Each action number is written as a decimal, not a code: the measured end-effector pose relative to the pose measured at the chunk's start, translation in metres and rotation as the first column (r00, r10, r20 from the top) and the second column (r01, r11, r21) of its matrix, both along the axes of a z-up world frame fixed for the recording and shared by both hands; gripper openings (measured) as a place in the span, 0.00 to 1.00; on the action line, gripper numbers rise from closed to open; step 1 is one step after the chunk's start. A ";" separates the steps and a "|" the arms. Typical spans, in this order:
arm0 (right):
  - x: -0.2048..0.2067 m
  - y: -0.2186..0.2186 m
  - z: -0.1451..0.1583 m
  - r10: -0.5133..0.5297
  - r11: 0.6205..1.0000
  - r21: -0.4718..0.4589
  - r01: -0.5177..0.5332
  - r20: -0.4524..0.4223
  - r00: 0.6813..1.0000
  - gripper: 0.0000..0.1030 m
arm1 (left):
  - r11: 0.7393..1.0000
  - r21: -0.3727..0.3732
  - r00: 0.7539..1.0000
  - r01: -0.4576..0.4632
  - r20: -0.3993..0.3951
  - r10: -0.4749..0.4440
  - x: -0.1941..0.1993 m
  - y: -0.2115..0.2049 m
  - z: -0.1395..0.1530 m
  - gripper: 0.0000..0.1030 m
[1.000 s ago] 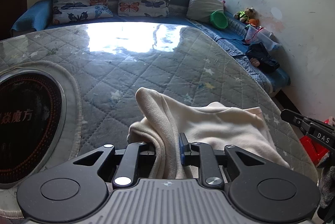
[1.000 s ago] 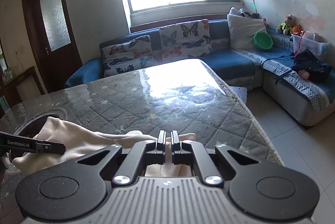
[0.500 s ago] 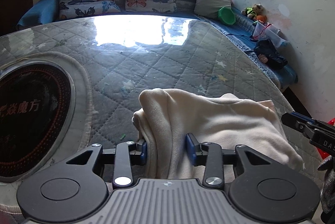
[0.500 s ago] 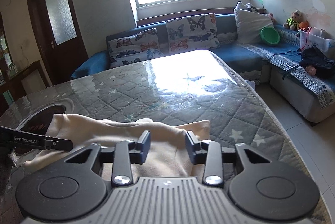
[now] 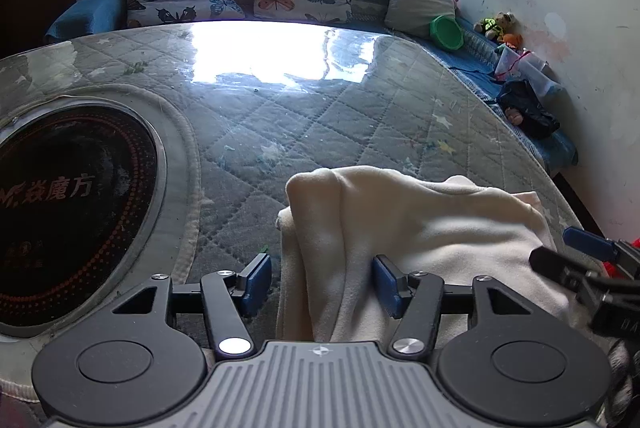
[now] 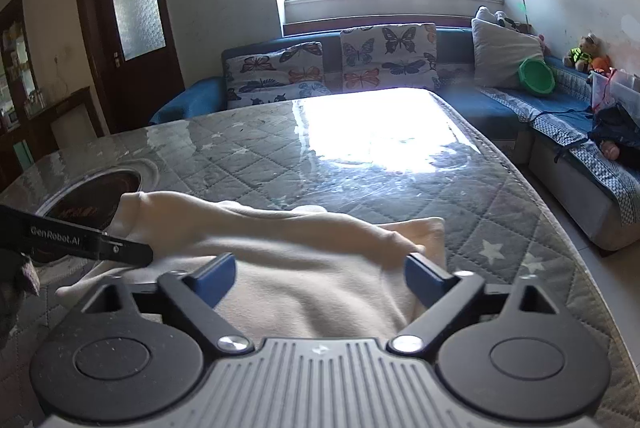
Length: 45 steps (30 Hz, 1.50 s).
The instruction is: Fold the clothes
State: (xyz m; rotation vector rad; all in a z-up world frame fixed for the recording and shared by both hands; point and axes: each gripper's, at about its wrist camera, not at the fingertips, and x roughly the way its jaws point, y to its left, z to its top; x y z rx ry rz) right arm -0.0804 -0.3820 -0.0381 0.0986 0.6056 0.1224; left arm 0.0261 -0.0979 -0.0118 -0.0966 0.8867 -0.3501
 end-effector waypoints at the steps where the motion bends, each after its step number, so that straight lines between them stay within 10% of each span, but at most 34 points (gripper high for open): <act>1: 0.000 0.002 -0.001 0.003 1.000 -0.003 -0.003 0.000 1.000 0.96 | 1.000 -0.001 1.000 -0.002 0.003 0.002 0.000 0.001 0.001 0.58; 45: 0.083 0.026 -0.023 0.007 0.999 -0.033 -0.011 -0.135 0.991 1.00 | 0.996 -0.025 0.996 -0.089 0.003 0.089 0.048 0.022 0.002 0.66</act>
